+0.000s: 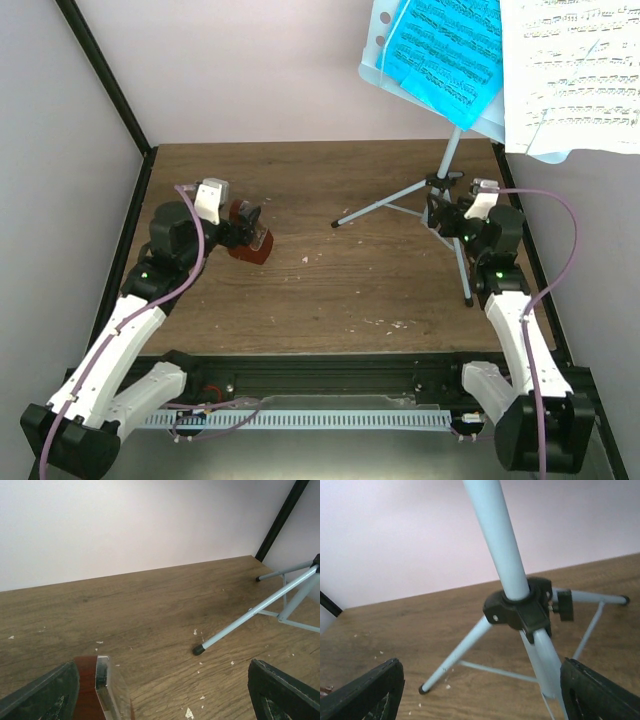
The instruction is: Pack up the instrument practice props
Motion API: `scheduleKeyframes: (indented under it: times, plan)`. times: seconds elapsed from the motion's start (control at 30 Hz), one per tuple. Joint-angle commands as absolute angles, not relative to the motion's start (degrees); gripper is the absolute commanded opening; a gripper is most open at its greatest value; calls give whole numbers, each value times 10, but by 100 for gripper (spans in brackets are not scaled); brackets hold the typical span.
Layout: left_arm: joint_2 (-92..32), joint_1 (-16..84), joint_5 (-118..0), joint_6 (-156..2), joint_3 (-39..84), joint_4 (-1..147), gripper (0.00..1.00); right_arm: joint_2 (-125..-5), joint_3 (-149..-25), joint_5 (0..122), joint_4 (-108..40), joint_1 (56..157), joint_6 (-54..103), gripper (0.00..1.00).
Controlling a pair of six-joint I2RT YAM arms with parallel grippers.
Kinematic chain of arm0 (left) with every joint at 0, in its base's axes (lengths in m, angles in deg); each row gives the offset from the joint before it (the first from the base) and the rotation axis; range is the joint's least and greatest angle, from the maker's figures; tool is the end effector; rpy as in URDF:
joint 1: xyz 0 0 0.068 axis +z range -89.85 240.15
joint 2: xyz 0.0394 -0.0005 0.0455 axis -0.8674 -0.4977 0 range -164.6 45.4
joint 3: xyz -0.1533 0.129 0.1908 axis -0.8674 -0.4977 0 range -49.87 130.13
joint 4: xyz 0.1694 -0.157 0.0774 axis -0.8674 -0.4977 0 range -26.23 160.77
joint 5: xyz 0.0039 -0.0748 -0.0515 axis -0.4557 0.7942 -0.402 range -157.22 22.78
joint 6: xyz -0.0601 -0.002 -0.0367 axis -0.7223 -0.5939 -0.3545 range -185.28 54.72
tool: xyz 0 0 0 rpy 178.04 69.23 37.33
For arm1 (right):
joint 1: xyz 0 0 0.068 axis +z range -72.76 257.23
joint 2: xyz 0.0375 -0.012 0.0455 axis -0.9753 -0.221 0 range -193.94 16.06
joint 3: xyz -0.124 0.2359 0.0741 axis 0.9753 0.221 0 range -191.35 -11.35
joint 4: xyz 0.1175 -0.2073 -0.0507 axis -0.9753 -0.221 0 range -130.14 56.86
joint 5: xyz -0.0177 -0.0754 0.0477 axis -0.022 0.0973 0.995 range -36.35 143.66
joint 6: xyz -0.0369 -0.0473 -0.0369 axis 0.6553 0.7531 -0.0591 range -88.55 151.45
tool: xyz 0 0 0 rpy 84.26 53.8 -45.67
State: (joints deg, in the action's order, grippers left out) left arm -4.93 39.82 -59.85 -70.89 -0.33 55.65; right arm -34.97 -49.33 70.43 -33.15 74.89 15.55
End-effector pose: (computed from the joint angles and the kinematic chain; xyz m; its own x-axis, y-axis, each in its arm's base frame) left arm 0.1866 -0.0769 0.3406 -0.3007 0.0080 -0.9537 0.4330 0.8921 -0.1290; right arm 0.2114 0.0079 0.3001 -0.2835 0.2740 -0.9190 -0.1705 0.9286 0.3295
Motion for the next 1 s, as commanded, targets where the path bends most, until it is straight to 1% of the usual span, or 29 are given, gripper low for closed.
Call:
scheduleKeyframes:
  times: [0.0,0.2,0.33,0.53,0.7,0.97]
  plan:
    - [-52,397,-585,-714,-4,564,93,-394,-506,748,-212,737,179,84]
    - [-55,398,-572,-718,-2,564,93,-464,-524,765,-98,715,218,77]
    - [-54,398,-569,-720,-2,564,93,-502,-543,763,-54,714,244,72]
    - [-55,398,-564,-723,-2,565,93,-554,-573,797,-22,714,274,64]
    - [-55,397,-563,-725,-2,565,93,-583,-598,796,-13,714,305,60]
    - [-53,398,-561,-730,-4,568,93,-647,-633,826,-15,714,324,59]
